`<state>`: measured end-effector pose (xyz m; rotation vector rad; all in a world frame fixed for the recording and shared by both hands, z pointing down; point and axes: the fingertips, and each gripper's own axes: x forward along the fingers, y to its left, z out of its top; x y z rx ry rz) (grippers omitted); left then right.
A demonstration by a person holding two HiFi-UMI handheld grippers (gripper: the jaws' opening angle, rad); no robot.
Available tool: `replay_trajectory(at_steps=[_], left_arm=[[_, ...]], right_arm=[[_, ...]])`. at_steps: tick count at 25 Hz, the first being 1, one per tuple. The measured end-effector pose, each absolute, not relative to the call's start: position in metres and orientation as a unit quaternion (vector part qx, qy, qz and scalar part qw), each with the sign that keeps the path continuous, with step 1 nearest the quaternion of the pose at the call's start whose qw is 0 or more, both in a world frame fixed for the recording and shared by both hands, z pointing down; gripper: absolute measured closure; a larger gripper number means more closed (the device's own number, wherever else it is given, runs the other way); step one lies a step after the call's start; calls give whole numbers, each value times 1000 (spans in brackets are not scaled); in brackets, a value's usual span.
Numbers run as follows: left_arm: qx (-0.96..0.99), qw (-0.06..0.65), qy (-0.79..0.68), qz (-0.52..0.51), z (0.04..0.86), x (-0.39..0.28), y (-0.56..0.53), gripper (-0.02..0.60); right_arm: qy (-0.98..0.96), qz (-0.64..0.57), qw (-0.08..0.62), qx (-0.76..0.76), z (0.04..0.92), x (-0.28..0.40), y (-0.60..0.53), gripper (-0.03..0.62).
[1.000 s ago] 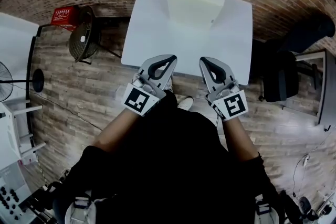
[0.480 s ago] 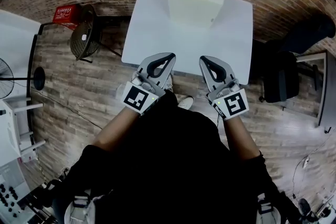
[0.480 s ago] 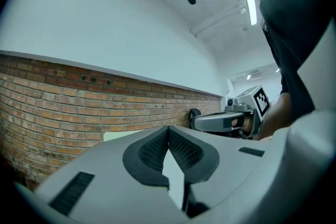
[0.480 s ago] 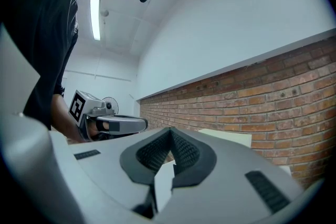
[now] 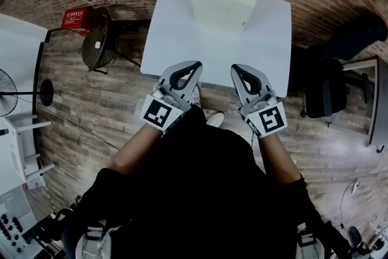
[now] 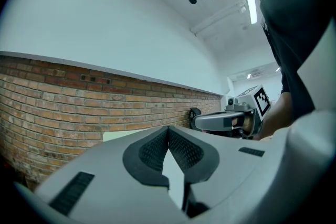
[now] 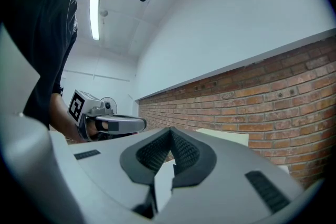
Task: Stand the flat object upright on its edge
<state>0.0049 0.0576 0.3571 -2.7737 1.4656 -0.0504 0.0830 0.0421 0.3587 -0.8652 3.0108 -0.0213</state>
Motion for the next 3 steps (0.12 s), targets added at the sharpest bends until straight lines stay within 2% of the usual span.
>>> replay_trajectory(at_steps=[3], left_arm=[[-886,11,464,-4,354,7,57,563]], right_arm=[[960,-8,4,-278,360,84,42,588]])
